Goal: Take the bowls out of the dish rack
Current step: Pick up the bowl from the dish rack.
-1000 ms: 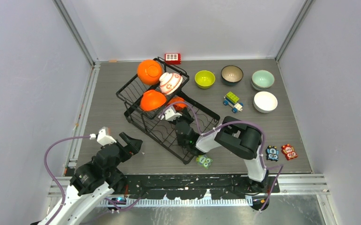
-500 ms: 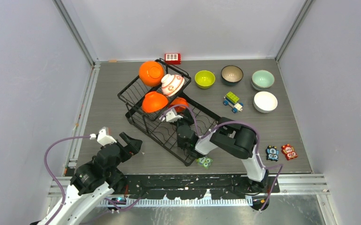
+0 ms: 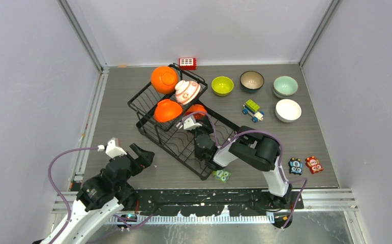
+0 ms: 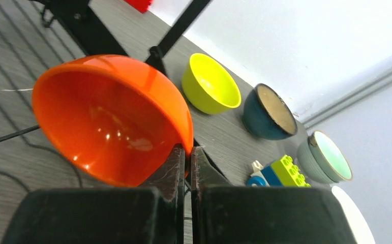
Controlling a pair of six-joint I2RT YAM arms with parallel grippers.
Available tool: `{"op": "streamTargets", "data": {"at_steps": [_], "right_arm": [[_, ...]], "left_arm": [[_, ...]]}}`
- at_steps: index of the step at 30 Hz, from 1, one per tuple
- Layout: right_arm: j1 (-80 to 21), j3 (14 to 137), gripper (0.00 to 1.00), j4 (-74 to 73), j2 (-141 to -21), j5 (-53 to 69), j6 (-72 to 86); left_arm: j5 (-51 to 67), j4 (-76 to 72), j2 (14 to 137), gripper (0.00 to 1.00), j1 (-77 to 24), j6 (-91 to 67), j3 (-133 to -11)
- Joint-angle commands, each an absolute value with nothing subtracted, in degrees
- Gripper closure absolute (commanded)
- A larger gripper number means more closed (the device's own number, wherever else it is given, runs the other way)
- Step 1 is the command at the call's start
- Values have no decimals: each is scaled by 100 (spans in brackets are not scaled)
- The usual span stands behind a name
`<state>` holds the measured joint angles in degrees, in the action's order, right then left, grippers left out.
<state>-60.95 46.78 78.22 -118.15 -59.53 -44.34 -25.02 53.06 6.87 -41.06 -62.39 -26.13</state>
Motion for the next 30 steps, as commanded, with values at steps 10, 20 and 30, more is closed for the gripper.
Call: {"op": "streamTargets", "data": {"at_steps": [10, 20, 30], "right_arm": [[-6064, 4521, 99, 8192, -11069, -6182, -4361], [-6463, 4021, 99, 8035, -10390, -6458, -4367], [-7038, 3561, 99, 5646, -8841, -6994, -2882]], "left_arm": [[-2663, 5282, 726, 10, -4078, -6231, -2801], [-2676, 5260, 726, 10, -4078, -6223, -2788], [-2688, 5262, 772, 10, -4078, -6215, -2833]]}}
